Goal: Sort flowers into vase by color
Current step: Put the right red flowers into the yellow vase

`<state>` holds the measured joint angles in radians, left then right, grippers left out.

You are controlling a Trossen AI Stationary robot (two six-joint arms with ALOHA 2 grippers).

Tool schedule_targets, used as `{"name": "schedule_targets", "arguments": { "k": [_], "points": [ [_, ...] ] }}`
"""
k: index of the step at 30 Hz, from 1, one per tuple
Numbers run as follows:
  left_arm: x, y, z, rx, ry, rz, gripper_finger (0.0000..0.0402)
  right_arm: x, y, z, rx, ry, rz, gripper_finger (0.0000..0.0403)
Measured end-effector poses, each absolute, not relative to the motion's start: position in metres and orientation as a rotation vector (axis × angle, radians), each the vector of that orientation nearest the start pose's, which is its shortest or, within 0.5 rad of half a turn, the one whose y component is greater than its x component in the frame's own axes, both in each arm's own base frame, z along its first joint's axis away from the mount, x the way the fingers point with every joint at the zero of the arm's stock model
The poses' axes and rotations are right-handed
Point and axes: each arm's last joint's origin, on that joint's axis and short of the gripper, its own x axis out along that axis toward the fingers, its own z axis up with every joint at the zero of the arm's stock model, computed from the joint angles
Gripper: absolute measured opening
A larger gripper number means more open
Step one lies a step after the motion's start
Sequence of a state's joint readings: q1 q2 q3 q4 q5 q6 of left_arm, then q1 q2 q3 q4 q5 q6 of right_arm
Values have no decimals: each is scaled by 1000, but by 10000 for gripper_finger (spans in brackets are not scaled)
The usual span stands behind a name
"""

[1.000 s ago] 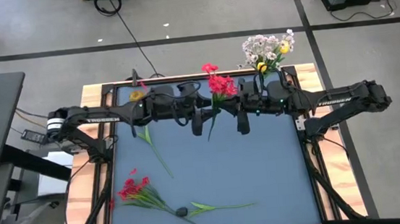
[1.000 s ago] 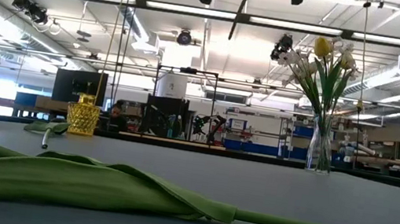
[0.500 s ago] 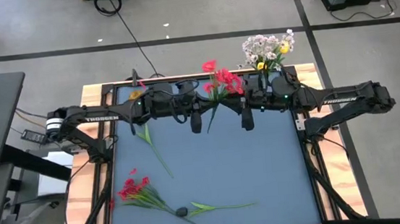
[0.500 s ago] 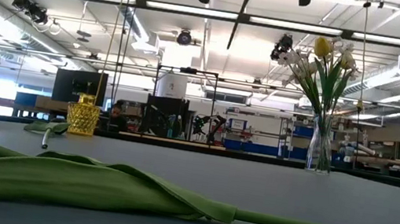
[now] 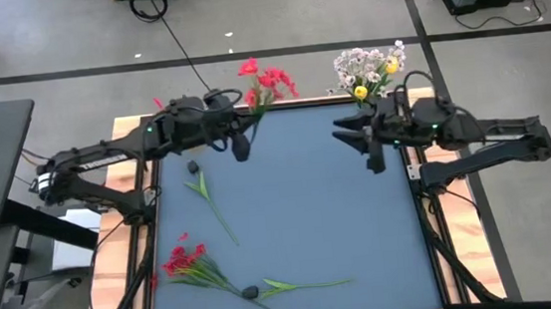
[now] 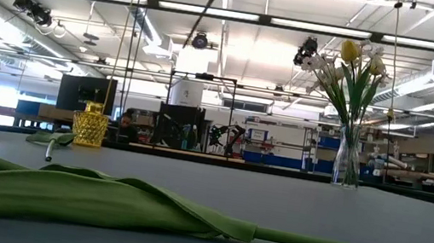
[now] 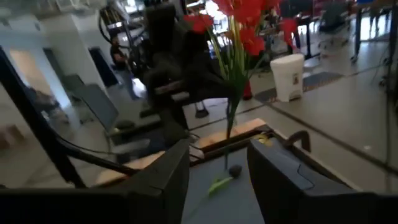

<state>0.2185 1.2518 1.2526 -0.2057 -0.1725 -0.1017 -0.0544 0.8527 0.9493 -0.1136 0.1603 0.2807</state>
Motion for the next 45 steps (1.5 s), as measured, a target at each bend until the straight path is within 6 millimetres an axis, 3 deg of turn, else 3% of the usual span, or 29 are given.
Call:
{"name": "schedule_targets", "arguments": {
  "k": [4, 9, 14, 18, 21, 28, 45],
  "points": [
    [258, 65, 401, -84, 185, 407, 2, 158, -10, 389, 296, -18, -199, 158],
    [246, 63, 402, -63, 230, 432, 2, 130, -6, 381, 233, 104, -117, 110],
    [239, 60, 380, -98, 235, 440, 2, 112, -1, 379, 249, 150, 21, 67],
    [232, 53, 367, -105, 112, 413, 2, 103, 0, 381, 246, 130, 55, 46],
    [222, 48, 368, -86, 27, 405, 3, 100, 0, 382, 247, 118, 56, 39],
    [205, 47, 364, -86, 16, 487, 10, 99, 0, 382, 250, 116, 59, 40],
    [208, 52, 359, -16, 62, 547, 7, 99, 0, 382, 250, 116, 59, 39]
  ]
}}
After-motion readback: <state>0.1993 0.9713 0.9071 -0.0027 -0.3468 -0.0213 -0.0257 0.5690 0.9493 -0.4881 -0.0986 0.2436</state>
